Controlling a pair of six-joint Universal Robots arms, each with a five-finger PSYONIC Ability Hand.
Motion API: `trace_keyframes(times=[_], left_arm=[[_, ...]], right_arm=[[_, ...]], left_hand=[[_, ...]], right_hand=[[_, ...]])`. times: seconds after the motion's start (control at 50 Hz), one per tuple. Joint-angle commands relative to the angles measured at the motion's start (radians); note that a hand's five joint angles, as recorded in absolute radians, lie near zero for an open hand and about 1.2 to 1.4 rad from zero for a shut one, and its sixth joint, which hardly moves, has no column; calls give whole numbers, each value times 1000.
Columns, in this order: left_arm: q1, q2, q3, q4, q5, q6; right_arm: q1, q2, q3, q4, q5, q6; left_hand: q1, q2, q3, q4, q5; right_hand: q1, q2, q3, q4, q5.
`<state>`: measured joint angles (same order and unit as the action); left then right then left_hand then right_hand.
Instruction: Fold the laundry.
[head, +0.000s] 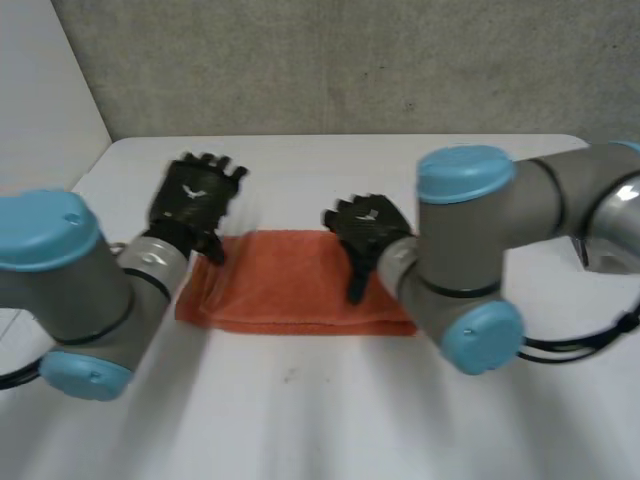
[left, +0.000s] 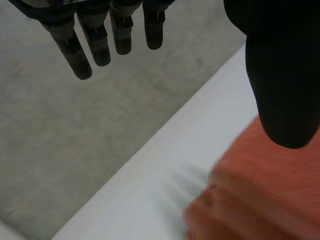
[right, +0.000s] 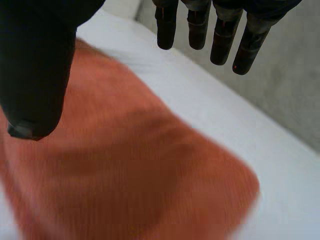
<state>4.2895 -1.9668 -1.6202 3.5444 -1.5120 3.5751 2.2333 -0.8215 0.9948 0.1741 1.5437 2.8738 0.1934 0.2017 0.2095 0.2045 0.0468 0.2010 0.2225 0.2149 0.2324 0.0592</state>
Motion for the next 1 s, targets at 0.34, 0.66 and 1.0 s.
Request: trace_keyframes(times=[0.34, 0.66, 1.0], left_arm=[[-5, -285, 189, -82, -260, 189], [-40, -73, 82, -85, -241, 80], [-36, 77, 20, -87, -215, 8]], right_arm=[[-136, -74, 373, -254, -37, 4], [-199, -162, 530, -266, -96, -116], [-417, -395, 713, -268, -91, -464]], left_hand=[[8, 0, -8, -3, -20], [-3, -12, -19, -15, -31], [-3, -12, -19, -15, -31]], right_hand=[[591, 570, 577, 560, 558], [1195, 1174, 1181, 1164, 1163], [1195, 1174, 1181, 1164, 1163]])
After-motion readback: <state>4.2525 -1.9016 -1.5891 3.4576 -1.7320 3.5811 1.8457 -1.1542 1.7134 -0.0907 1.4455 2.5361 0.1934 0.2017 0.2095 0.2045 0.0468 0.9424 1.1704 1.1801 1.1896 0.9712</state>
